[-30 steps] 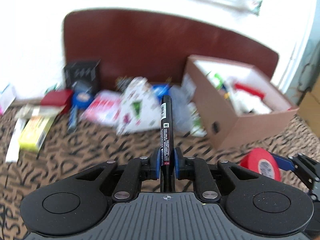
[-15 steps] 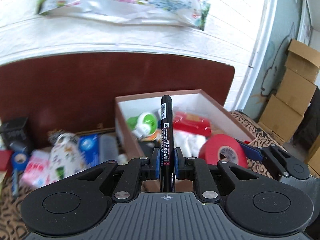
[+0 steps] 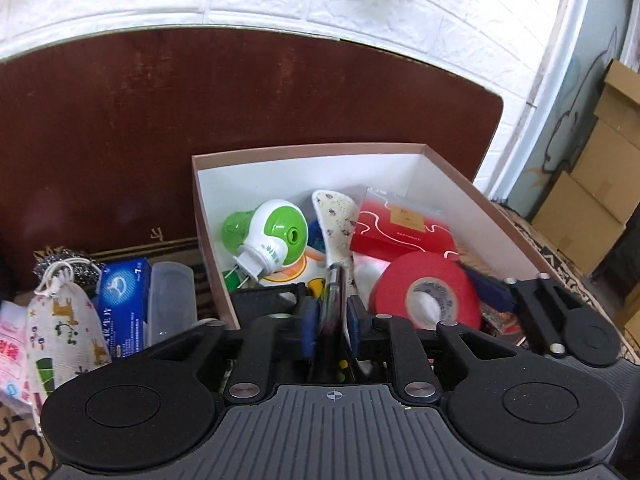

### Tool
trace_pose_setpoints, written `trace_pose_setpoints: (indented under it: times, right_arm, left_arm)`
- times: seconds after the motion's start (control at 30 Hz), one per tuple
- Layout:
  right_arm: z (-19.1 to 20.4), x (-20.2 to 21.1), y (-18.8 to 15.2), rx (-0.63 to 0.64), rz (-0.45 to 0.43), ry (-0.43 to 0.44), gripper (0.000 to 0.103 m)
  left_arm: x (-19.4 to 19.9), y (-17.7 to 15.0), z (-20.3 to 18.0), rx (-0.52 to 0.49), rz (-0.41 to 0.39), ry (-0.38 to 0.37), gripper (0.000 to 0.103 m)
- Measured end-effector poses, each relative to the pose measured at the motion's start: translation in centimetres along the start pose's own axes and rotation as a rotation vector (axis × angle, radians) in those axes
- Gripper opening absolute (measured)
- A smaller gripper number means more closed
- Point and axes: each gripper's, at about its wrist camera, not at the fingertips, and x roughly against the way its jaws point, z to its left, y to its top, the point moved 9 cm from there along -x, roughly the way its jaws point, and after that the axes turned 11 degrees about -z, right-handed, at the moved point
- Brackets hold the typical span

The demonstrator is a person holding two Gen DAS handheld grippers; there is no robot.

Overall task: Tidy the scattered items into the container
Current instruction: 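Open the left gripper dropping the marker while the right releases the tape into the box, then withdraw both grippers and move them to the floral cloth drawstring pouch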

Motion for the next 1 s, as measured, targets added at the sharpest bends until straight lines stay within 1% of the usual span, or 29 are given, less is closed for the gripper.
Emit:
trace_pose_setpoints:
  times: [0.03, 0.07, 0.1, 0.13, 0.23, 0.33, 0.53, 0.6, 0.67, 0.83, 1.0]
  right_arm:
    - [0.2, 0.1, -0.2, 0.011, 0.0, 0.008, 0.079]
    - [0.3, 0.4, -0.1, 0.012, -0.024, 0.003, 0.087]
    - [0.3, 0.8, 0.0, 0.02, -0.042, -0.012, 0.092]
    - [0.2, 1.3, 0.3, 0.034, -0.057, -0.032, 0.099]
    - [0.5, 2.8, 0.9, 0.086, -0.089, -0.075, 0.102]
    - [1.2, 4.3, 1.0, 0.085, -0.087, -0.079, 0.102]
    - [3.1, 7.6, 0.0, 0.022, -0.082, -0.065, 0.103]
    - [4.2, 8.3, -0.9, 0.028, -0.062, -0.051, 0.103]
    - [5.4, 9.4, -1.6, 0.035, -0.062, -0.039, 0.103]
    - [9.0, 11.2, -2.5, 0.057, -0.061, 0.059, 0.103]
    - [11.7, 11.7, -2.9, 0.056, -0.051, 0.122, 0.103]
  left_arm:
    - [0.4, 0.1, 0.1, 0.006, -0.017, -0.007, 0.086]
    - [1.0, 0.3, 0.2, 0.017, -0.041, -0.017, 0.091]
    - [1.6, 0.5, 0.3, 0.026, -0.067, -0.025, 0.097]
    - [2.3, 0.6, 0.4, 0.03, -0.087, -0.018, 0.102]
    - [4.1, 0.5, 0.6, 0.001, -0.13, 0.015, 0.103]
    - [6.0, -0.5, 0.9, -0.028, -0.157, 0.049, 0.103]
    - [9.0, -4.4, 1.8, -0.003, -0.144, 0.063, 0.103]
    - [10.1, -5.6, 2.2, 0.001, -0.123, 0.069, 0.103]
    - [11.1, -6.7, 2.5, 0.003, -0.107, 0.075, 0.103]
    - [13.5, -9.1, 3.2, -0.003, -0.088, 0.093, 0.103]
    - [15.8, -10.4, 4.5, -0.001, -0.091, 0.138, 0.103]
